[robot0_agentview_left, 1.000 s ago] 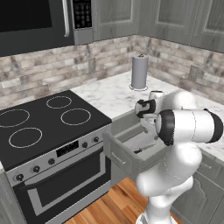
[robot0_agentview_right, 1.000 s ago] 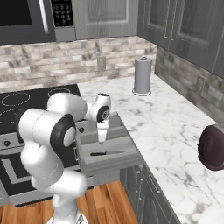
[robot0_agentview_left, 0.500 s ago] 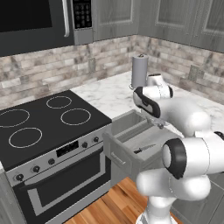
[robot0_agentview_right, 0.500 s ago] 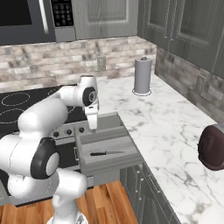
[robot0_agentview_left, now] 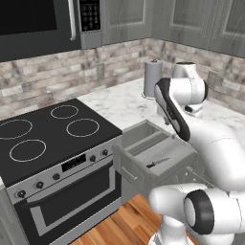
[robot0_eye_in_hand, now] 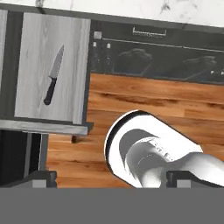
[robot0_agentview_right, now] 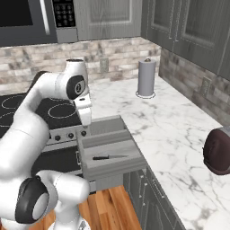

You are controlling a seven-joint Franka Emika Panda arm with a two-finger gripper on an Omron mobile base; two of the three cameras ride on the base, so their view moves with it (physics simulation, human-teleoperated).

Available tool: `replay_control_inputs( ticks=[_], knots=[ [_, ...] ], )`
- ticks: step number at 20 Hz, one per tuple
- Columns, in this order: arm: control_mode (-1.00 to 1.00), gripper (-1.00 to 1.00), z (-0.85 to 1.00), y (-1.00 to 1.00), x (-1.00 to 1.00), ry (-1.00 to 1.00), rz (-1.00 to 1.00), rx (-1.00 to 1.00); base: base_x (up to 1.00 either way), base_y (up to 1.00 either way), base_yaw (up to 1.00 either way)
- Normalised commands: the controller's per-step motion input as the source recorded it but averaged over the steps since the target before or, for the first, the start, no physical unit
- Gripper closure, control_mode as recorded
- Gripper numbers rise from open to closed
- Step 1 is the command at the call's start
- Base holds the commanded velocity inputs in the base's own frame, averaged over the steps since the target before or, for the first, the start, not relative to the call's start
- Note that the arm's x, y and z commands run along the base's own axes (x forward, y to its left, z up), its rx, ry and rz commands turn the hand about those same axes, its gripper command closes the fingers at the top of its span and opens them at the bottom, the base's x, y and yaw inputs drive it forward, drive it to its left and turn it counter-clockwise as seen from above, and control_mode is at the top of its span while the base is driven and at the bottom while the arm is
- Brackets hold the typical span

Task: Pick up the metallic utensils from the counter and place them in the open drawer. Make sure not to pick up any wooden utensils.

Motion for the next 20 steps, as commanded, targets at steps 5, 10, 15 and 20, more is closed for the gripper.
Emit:
replay_control_inputs(
  ticks=[5, 10, 15, 20],
  knots=[
    [-1.0, -1.0, 0.86, -0.09, -1.0, 0.0, 0.45, -0.13, 0.0, 0.0, 0.0],
    [-1.0, -1.0, 0.35, 0.29, -1.0, 0.0, 0.36, -0.13, 0.0, 0.0, 0.0],
    [-1.0, -1.0, -0.27, 0.11, -0.84, -0.09, 0.13, 0.1, 0.0, 0.0, 0.0],
    [-1.0, -1.0, -0.37, -0.38, -0.03, -0.01, 0.01, 0.2, 0.0, 0.0, 0.0]
  ],
)
